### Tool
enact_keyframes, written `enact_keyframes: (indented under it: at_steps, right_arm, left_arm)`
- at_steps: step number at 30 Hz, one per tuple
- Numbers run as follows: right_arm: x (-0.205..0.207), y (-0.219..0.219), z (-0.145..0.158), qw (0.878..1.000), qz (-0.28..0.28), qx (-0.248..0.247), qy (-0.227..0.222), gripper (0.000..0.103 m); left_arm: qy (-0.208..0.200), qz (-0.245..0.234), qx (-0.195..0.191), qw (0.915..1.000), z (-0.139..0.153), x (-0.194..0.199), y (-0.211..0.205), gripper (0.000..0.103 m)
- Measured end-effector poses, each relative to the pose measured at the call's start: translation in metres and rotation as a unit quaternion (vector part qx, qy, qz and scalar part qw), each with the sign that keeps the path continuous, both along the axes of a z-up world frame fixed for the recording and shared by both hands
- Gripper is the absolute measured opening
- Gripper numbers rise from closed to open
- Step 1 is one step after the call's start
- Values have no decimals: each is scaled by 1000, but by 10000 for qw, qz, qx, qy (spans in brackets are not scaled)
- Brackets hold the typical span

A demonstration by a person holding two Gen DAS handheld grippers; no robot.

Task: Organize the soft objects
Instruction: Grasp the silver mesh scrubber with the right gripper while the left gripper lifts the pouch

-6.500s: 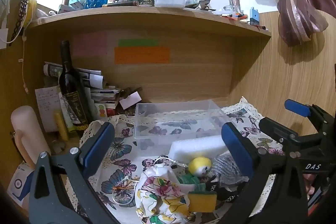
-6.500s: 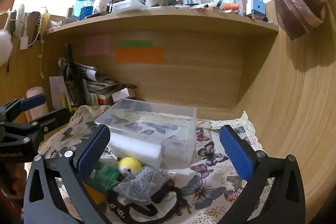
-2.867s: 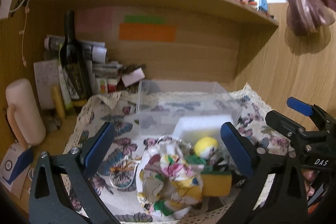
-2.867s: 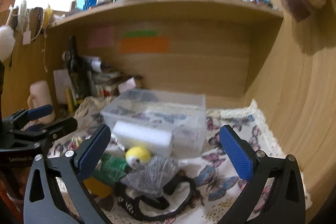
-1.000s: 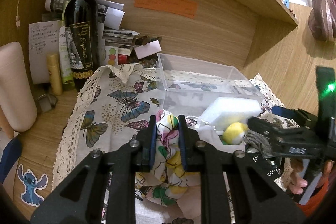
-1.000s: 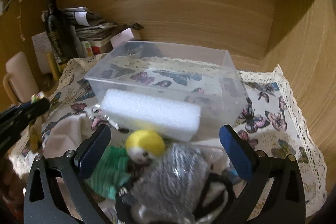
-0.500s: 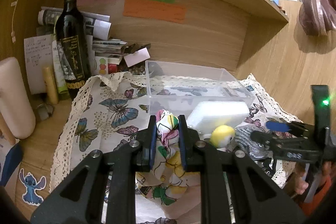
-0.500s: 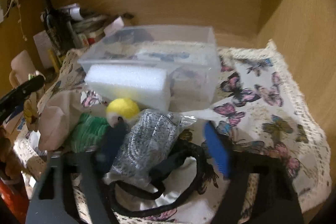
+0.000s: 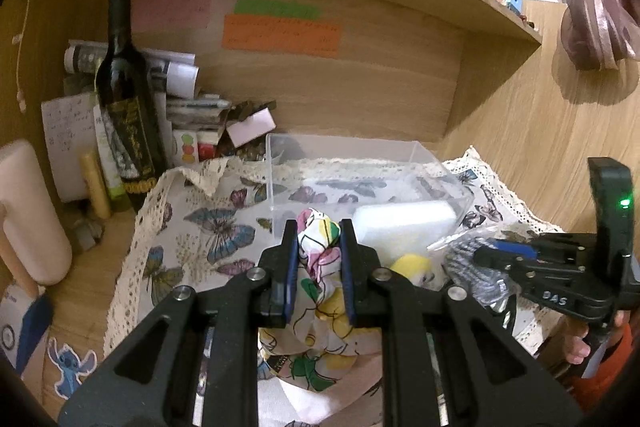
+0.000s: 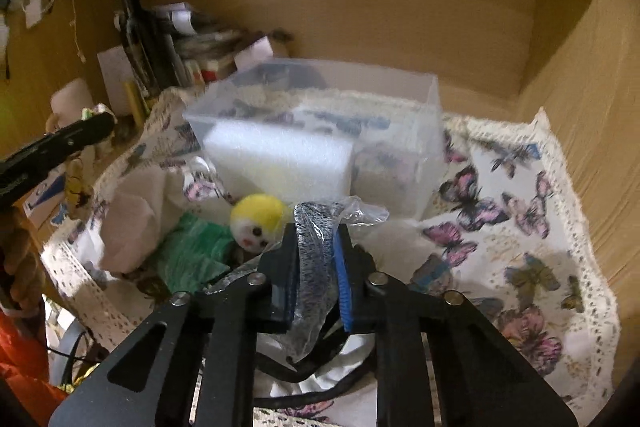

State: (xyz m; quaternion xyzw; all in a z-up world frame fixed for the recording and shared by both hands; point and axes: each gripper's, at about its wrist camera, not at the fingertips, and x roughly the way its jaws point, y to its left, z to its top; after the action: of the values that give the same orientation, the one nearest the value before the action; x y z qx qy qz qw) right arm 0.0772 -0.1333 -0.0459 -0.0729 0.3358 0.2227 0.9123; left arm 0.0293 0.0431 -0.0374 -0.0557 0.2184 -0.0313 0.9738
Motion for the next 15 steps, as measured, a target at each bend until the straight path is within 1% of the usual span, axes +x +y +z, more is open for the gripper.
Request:
enact_keyframes:
  at_steps: [5,11,15]
  right_arm:
    - [-6,-10,27,9989,-65,147,-433,15]
    - [3,-16,52,9958,-222,206,-863,15]
    - [14,-17,72,9918,-306,191,-1222,15]
  left_arm:
    - [-149,-16,145,9998,21,5,-5,18]
    - [-284,-63,249,9993,45,16,-9,18]
    - [-290,-145,243,9992,62,30,-12,19]
